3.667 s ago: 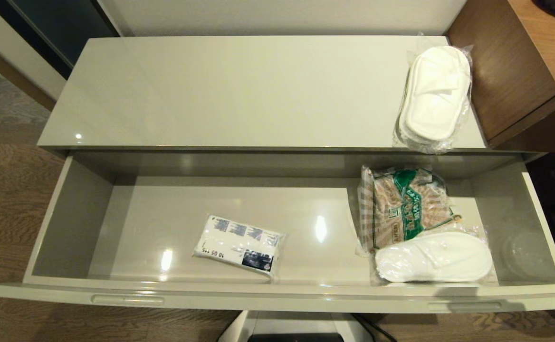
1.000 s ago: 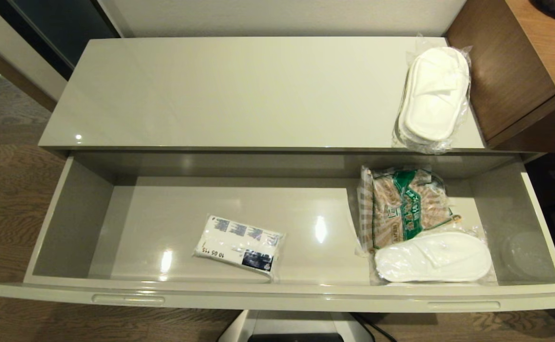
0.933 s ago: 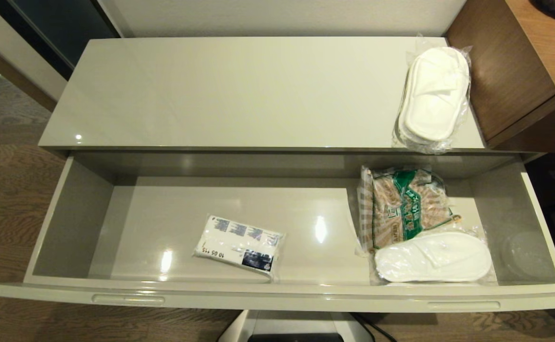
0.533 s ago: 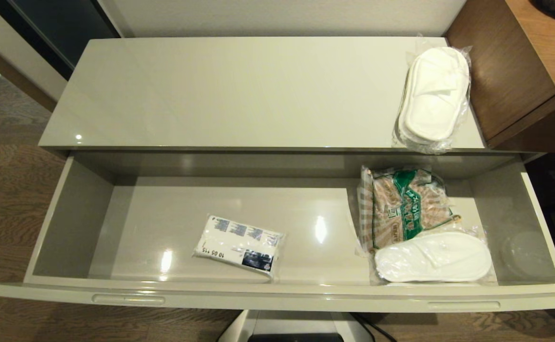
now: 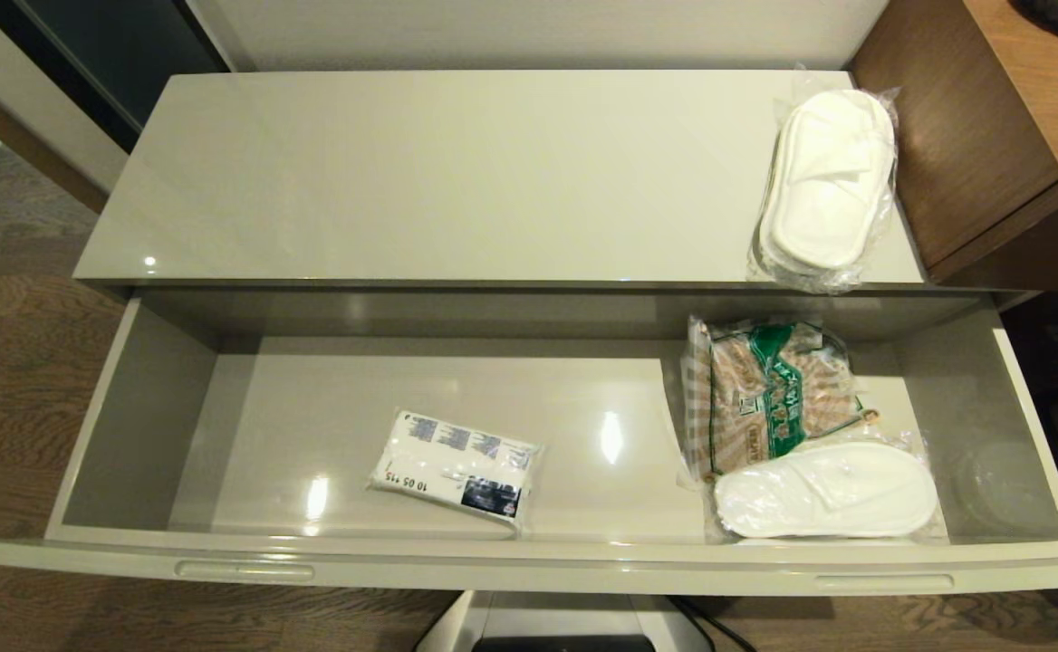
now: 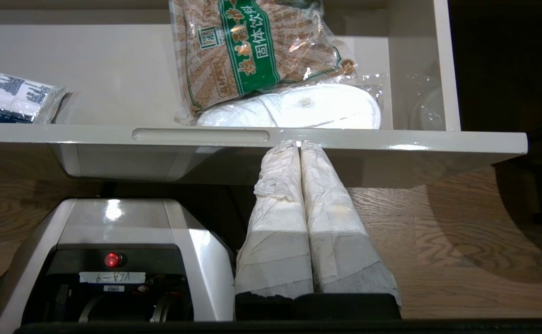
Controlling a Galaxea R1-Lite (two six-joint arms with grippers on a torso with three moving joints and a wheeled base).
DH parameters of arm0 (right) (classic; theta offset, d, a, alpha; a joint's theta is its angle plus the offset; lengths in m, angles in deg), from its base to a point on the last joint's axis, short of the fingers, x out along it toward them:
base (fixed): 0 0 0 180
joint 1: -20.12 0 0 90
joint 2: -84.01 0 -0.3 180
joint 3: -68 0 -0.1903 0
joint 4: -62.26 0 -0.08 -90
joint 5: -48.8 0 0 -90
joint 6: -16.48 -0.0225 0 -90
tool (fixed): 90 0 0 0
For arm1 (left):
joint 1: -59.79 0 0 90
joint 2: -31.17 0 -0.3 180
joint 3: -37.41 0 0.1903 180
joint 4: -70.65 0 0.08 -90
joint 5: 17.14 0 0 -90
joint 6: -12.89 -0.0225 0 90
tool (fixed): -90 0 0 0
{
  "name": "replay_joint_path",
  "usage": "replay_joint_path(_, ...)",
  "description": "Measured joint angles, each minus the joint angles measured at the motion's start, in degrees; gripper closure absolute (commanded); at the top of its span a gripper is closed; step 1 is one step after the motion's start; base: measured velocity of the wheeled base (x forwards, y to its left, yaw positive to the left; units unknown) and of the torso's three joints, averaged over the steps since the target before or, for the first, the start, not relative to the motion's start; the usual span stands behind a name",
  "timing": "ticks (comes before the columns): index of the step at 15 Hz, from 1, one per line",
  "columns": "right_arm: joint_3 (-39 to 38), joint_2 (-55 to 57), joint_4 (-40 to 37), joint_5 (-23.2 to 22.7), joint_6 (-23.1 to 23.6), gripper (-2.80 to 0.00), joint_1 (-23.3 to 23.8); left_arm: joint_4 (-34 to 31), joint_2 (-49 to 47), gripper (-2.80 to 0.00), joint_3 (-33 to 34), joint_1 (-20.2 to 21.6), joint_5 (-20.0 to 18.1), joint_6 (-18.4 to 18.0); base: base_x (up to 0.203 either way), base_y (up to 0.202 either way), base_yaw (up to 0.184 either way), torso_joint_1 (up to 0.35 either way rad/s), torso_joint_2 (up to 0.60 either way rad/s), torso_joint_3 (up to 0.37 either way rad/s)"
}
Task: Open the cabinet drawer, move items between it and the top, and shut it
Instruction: Take out the tissue from the drawer
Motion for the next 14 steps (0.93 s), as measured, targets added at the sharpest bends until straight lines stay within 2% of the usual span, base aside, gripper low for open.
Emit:
replay_joint_path(10,0.0,0.04,0.0,0.02,0.0,0.0,0.0,-0.32,0.0,0.0,-0.1,0.04,-0.49,-1.72,0.0,0.0,0.0,0.0,0.0,0.0)
replay_joint_path(14,0.02,0.04,0.02,0.0,-0.01,0.0,0.0,-0.04,0.0,0.0,-0.1,0.05,-0.27,-0.89,0.0,0.0,0.0,0.0,0.0,0.0)
